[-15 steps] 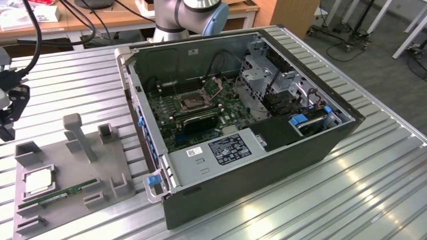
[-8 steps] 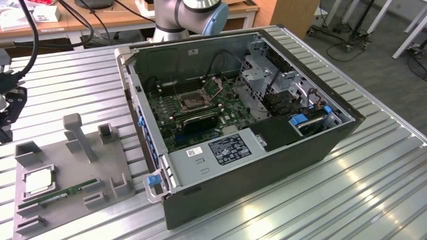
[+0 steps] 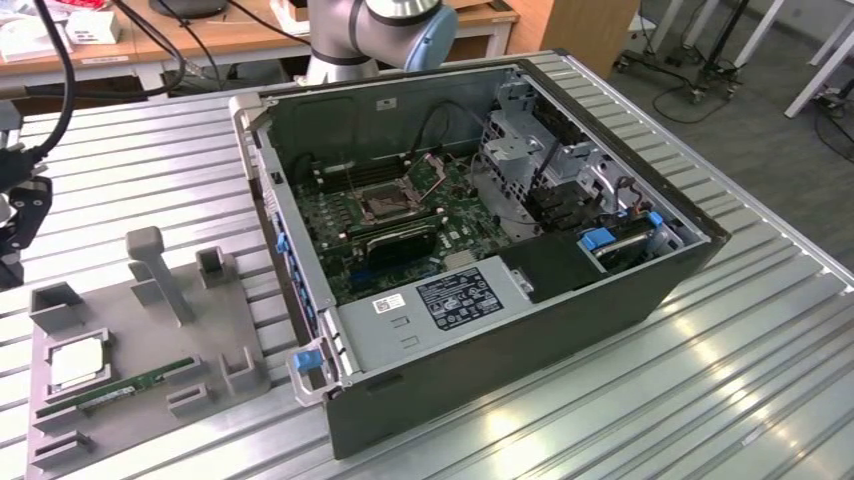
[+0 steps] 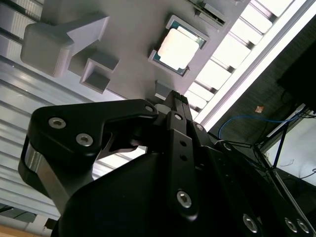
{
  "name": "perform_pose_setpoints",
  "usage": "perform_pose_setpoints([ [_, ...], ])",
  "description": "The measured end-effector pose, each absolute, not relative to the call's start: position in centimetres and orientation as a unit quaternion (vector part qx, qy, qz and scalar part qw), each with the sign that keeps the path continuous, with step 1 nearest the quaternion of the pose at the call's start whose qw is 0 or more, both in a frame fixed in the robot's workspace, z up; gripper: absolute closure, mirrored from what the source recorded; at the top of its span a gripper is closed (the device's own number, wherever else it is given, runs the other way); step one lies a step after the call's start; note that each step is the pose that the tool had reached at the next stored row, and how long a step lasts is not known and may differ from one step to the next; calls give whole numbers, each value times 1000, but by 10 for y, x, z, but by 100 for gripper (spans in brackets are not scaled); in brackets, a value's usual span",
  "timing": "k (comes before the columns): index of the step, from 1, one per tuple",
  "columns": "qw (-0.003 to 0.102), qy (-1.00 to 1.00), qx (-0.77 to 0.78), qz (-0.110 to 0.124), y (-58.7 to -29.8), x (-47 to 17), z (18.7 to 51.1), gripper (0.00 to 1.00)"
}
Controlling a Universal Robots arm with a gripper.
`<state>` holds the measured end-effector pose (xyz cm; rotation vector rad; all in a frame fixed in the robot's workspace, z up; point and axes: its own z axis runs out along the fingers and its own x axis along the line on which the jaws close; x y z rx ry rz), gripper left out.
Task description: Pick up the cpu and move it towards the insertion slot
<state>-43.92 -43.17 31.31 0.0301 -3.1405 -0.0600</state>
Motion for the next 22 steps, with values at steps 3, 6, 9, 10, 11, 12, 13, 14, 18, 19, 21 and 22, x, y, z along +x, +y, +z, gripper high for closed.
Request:
perform_pose_setpoints([
  [3,0,-1000,10,-19,-432,-440,312,89],
  [6,0,-1000,10,-19,-432,-440,312,89],
  [9,0,-1000,10,-19,-432,-441,311,89],
  [10,0,-1000,10,-19,-432,-441,311,89],
  [11,0,-1000,10,-19,-432,-441,311,89],
  [12,0,-1000,10,-19,-432,-441,311,89],
  [13,0,-1000,10,-19,-432,-441,311,89],
  [14,0,-1000,10,-19,-432,-441,311,89],
  [18,0,-1000,10,-19,-432,-441,311,89],
  [19,0,-1000,10,-19,-432,-441,311,89],
  [21,0,-1000,10,-19,-432,-441,310,89],
  [22,0,-1000,10,-19,-432,-441,309,89],
])
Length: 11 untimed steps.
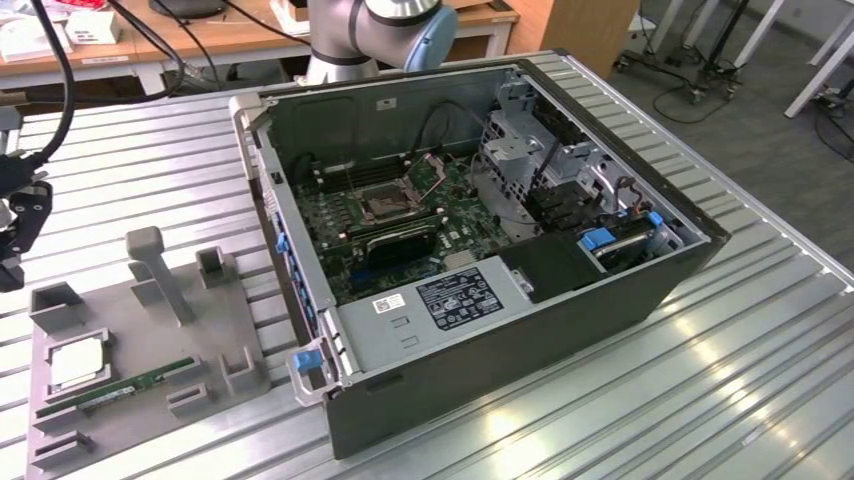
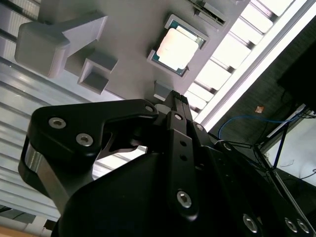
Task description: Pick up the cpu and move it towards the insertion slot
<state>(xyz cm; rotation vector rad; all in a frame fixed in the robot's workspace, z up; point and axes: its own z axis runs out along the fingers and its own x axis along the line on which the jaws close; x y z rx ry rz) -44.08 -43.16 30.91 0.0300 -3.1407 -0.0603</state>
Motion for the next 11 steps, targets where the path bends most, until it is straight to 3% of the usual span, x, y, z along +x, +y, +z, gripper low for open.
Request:
perform_pose_setpoints([
  [11,0,-1000,10,-19,-432,-441,298,89],
])
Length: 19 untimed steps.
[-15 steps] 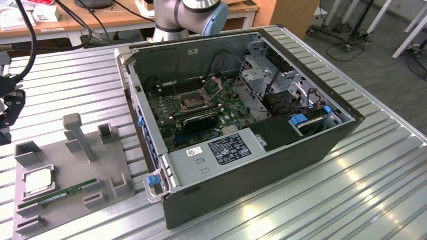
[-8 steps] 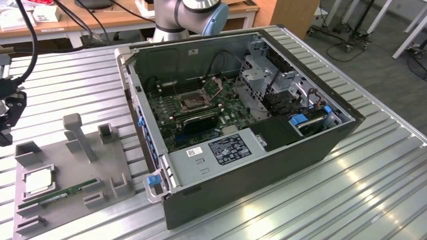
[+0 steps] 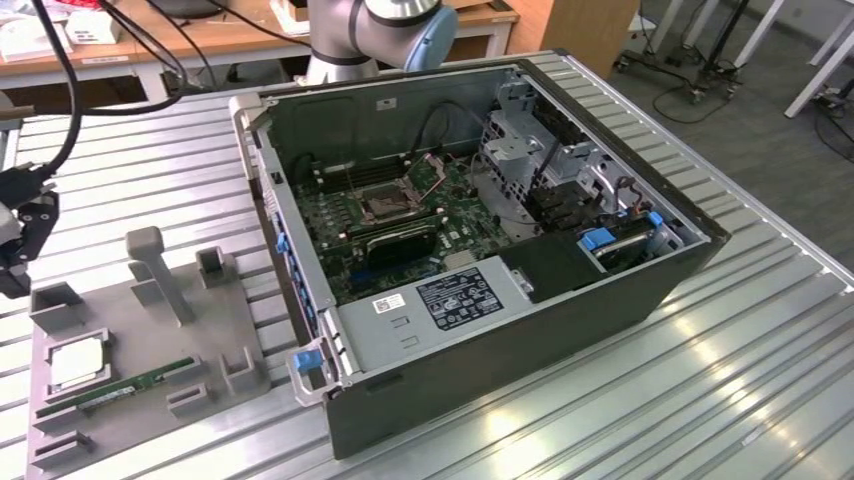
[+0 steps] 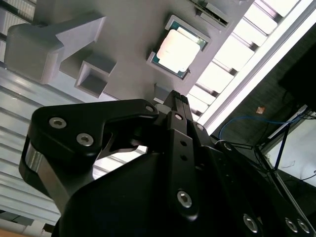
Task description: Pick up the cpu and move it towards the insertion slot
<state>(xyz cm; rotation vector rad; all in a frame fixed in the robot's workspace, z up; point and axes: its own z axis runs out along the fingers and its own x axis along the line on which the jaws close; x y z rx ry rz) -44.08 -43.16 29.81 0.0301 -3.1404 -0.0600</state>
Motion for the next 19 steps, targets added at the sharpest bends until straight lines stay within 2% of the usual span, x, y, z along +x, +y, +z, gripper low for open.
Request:
perform_pose_setpoints([
  [19,0,-1000,10,-19,-434,-443,283,89],
])
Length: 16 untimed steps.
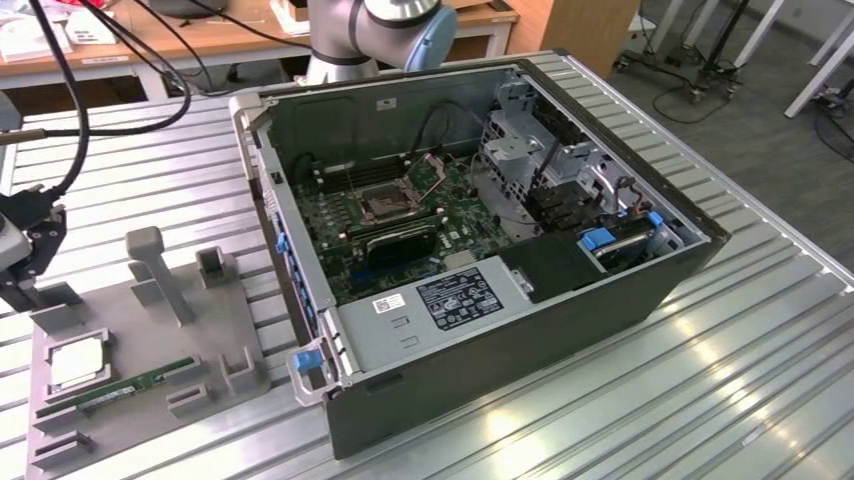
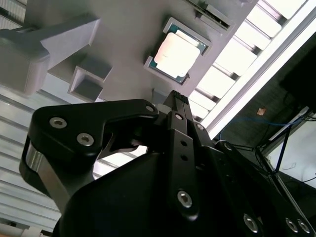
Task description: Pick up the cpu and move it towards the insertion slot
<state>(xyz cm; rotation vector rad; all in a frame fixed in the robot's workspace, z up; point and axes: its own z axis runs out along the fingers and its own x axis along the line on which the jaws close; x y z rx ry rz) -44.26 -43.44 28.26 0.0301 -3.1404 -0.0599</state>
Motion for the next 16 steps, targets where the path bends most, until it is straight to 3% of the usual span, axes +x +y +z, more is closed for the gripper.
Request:
perform_pose_setpoints([
  [16,0,-1000,10,-19,-438,-443,275,89],
])
